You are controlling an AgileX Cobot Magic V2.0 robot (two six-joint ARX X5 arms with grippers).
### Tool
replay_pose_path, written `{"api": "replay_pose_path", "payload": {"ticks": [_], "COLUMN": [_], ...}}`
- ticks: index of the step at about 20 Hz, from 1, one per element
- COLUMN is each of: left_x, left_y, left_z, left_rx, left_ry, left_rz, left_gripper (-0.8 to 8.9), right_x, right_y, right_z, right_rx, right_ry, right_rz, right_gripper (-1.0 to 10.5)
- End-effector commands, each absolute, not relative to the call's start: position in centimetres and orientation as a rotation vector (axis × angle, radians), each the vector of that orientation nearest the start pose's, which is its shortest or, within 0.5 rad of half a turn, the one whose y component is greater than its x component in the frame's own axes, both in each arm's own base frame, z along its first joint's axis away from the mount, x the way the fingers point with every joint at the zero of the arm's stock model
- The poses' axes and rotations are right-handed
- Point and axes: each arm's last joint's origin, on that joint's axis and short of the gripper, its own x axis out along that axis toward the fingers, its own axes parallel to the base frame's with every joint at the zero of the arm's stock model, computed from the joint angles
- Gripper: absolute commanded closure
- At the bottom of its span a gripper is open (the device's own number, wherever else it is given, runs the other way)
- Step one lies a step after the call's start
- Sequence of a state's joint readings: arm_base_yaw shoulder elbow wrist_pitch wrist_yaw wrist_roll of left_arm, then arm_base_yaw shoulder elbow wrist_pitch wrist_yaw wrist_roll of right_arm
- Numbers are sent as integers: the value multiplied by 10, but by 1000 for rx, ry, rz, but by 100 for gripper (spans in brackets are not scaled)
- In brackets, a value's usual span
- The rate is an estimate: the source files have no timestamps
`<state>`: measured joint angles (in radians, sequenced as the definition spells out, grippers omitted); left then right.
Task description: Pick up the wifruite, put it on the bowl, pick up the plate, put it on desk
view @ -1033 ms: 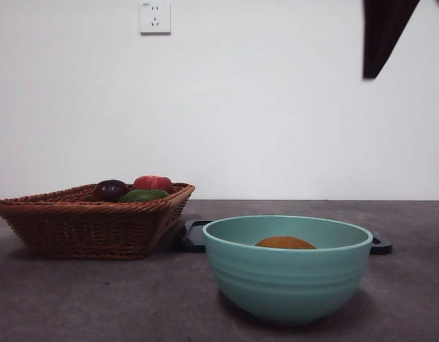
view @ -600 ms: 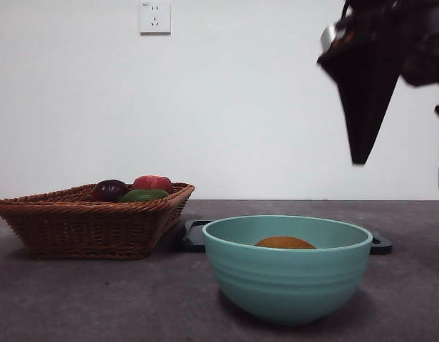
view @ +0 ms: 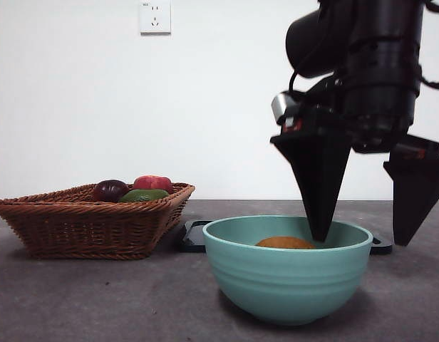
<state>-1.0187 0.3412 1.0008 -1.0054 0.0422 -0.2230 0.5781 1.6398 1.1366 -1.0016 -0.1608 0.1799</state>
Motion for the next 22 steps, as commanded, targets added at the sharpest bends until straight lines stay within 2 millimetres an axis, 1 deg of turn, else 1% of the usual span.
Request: {"api": "replay_pose_path", "payload": {"ticks": [1,2,4,5,7,10,14,16,20,22], "left_x": [8,8,8,8,8,8,8,8,8,8], "left_y": [-16,-16,-16,-16,-16,-16,-16,-16,-16,-16], "left_z": [360,360,360,360,360,360,360,360,360,360], "left_rx": [-36,-36,-36,-36,-36,-36,-36,-36,-36,-35], "left_ry": [416,416,416,416,416,416,416,416,416,416], "left_rz": [-1016,-1017,-1017,-1017,-1016,-1016,-1016,-1016,-1017,-1017], "left_gripper": [251,251,251,251,251,251,251,251,251,251], "right_x": [244,246,248,249,250,248,246,247,260,272], "right_y": [169,170,172,174,177,180,183,183,183,181], "right_z": [198,195,189,186,185,186,188,194,214,228], "right_rx": [-196,-196,-200,-197,-175,-159,-183,-222,-239,-214], "right_ry": [1546,1547,1553,1553,1543,1545,1549,1543,1476,1422], "right_rz": [459,459,462,468,497,532,532,495,488,490], "right_gripper": [489,511,601,697,823,925,935,935,935,935]}}
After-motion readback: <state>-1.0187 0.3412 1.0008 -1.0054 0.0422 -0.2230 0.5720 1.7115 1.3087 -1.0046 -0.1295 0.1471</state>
